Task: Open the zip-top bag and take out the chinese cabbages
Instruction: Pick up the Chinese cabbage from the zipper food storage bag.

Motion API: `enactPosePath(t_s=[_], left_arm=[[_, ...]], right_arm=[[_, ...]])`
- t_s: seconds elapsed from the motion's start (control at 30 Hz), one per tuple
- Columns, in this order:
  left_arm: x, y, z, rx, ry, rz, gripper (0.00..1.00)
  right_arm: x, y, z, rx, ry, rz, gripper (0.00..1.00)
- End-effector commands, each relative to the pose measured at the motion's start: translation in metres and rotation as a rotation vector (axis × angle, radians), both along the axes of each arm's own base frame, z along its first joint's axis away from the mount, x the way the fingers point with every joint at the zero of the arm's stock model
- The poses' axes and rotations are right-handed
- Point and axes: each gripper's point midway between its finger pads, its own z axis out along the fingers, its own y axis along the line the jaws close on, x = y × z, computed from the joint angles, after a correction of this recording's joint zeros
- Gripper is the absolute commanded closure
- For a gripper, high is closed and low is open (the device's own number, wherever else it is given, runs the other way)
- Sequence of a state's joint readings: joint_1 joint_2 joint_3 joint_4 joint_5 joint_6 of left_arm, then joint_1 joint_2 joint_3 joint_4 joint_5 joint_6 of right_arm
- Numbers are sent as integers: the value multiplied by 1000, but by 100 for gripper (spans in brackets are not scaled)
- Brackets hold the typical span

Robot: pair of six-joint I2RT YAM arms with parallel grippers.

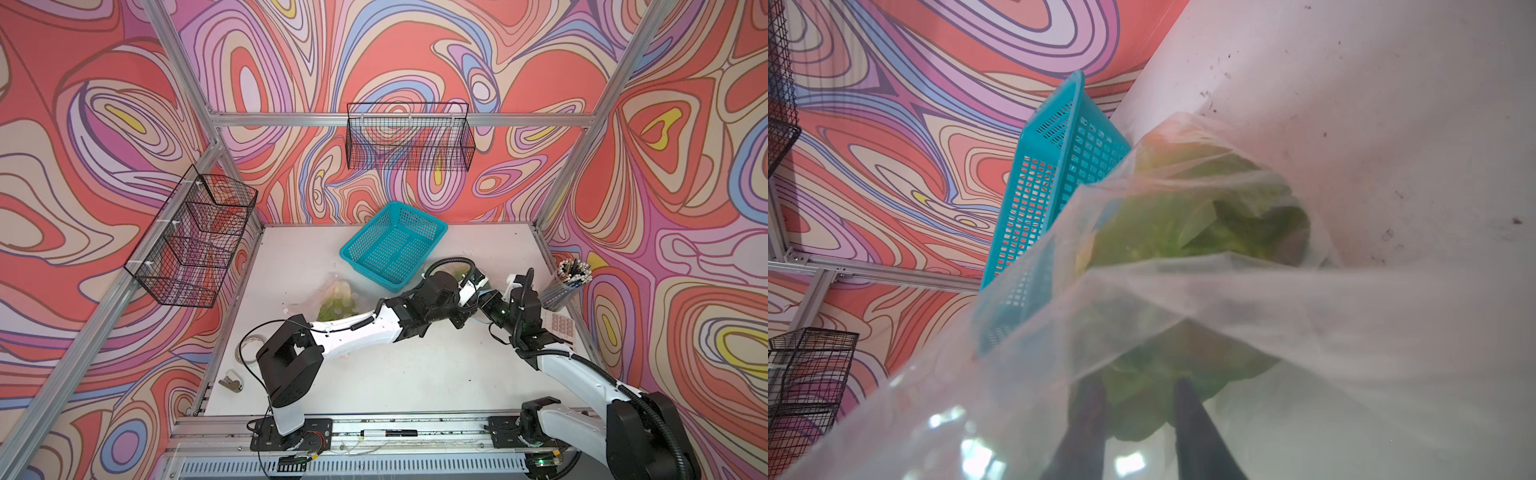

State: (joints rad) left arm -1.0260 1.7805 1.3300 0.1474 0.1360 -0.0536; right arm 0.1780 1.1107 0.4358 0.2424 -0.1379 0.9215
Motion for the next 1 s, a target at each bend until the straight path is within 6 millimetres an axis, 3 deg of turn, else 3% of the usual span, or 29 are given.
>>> enactPosePath(t_s=[0.0, 0.3, 0.57, 0.97], left_arm=[[0, -7, 22, -49, -11, 0, 100], [-11, -16, 26, -90, 32, -63, 100], [-20, -22, 31, -132, 89, -108, 100], [-34, -28, 38, -225, 167, -175, 100]], right_arm=[[2, -5, 7, -17, 11, -26, 70], [20, 5, 13, 24, -29, 0, 69], [35, 11, 13, 36, -63, 22, 62], [43, 13, -12, -24, -35, 46, 56]])
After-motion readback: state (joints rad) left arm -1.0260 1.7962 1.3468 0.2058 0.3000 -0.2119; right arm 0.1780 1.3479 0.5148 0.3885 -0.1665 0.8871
